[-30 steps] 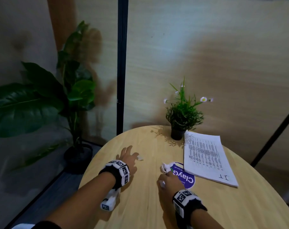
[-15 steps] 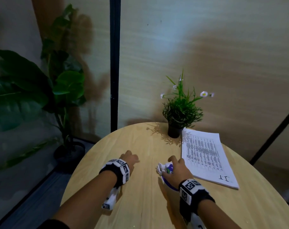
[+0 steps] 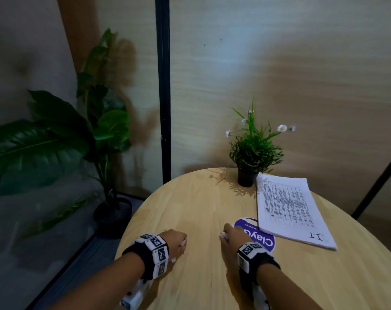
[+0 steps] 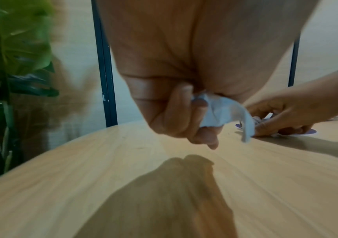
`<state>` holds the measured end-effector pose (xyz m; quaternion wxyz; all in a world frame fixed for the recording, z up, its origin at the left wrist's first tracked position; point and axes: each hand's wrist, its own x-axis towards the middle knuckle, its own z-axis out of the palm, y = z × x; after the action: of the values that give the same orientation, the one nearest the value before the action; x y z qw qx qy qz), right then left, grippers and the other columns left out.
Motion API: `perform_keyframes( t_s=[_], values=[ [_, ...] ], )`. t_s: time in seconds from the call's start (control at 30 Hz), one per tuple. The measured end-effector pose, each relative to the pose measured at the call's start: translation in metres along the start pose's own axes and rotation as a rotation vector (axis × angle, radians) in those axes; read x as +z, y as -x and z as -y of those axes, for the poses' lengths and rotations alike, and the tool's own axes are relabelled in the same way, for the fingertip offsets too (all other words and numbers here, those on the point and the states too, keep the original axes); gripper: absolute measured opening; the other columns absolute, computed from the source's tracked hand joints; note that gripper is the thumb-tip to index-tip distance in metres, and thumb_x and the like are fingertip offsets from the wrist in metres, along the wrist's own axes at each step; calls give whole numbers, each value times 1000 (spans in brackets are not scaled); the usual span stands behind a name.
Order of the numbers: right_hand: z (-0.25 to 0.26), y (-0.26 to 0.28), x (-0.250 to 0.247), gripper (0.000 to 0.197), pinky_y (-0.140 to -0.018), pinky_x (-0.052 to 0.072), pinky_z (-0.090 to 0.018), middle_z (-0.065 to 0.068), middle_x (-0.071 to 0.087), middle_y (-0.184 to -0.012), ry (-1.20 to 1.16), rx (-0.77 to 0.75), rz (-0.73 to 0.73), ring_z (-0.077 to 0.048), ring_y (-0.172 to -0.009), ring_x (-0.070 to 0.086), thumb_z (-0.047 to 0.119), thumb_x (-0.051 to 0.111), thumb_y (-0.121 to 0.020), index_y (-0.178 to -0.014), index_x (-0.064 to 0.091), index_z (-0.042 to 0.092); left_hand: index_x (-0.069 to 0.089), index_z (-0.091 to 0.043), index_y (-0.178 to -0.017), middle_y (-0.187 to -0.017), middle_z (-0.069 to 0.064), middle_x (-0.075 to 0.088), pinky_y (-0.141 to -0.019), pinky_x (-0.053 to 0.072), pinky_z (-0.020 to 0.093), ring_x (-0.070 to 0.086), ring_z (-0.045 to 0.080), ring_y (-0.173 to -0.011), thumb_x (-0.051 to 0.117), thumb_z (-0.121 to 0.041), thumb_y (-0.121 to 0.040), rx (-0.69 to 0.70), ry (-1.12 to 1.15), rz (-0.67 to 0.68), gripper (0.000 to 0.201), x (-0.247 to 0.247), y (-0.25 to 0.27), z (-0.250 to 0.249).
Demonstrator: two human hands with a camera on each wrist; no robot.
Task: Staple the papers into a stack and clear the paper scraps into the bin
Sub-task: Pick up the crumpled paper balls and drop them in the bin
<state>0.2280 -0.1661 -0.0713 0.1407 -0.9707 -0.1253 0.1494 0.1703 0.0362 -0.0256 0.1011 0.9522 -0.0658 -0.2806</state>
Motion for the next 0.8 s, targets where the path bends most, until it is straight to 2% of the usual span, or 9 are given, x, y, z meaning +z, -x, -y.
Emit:
perform_keyframes(
  t_s=[0.13,0.23,0.3,0.4,0.5,0.6,0.67,0.73,0.8],
  values=[
    [19,19,3,17,-82,41,-30,-15,59,-119,9,-31,87,-30,-111,56,27,41,-97,-99,49,12,55,-9,-93,-78,1,54,-58,37,24,63,32,-94,39,-7,-94,-24,70,-47,17,3,29,12],
    [44,38,1,19,-77,36,-29,-18,58,-118,41,-98,65,-32,-109,56,29,37,-99,-84,39,16,53,-1,-111,-108,19,64,-63,37,26,64,35,-98,34,-6,-95,0,77,-54,25,7,60,23],
    [71,56,-3,25,-72,31,-29,-22,58,-114,57,-182,49,-33,-105,55,26,35,-99,-76,36,14,53,-4,-105,-114,18,62,-71,40,29,60,27,-88,36,-10,-97,2,97,-116,20,12,82,35],
    [120,78,-5,27,-70,28,-27,-23,54,-97,20,-294,56,-28,-87,50,25,37,-98,-76,38,11,55,-15,-87,-93,4,61,-72,38,25,54,20,-90,42,-12,-95,-29,149,-224,16,27,111,64],
    [172,95,-1,23,-70,31,-30,-23,53,-95,63,-410,107,-33,-89,52,23,39,-98,-85,45,5,44,-21,-75,-103,10,65,-70,40,23,61,26,-98,45,-12,-94,-128,203,-277,21,53,138,99],
    [223,113,10,26,-71,35,-34,-26,58,-104,153,-540,161,-37,-97,56,17,44,-95,-99,57,-5,38,-24,-65,-75,2,57,-66,45,21,57,10,-67,45,-10,-94,-207,341,-342,33,93,162,136],
    [251,120,18,22,-70,35,-34,-26,59,-100,201,-613,193,-36,-91,56,15,47,-93,-92,58,-4,38,-29,-59,-66,-8,47,-71,42,22,49,4,-63,46,-4,-92,-295,417,-389,41,127,177,163],
    [278,126,27,17,-68,37,-33,-24,60,-96,237,-659,217,-35,-86,57,15,51,-90,-81,52,0,50,-31,-62,-77,-4,60,-79,40,19,60,11,-85,47,-2,-89,-376,453,-449,40,159,194,187],
    [301,132,38,20,-67,44,-36,-23,63,-96,230,-677,233,-36,-85,61,16,54,-87,-84,57,-4,67,-20,-95,-114,6,65,-94,40,22,58,18,-114,46,-13,-93,-472,500,-391,22,188,208,200]
  ],
)
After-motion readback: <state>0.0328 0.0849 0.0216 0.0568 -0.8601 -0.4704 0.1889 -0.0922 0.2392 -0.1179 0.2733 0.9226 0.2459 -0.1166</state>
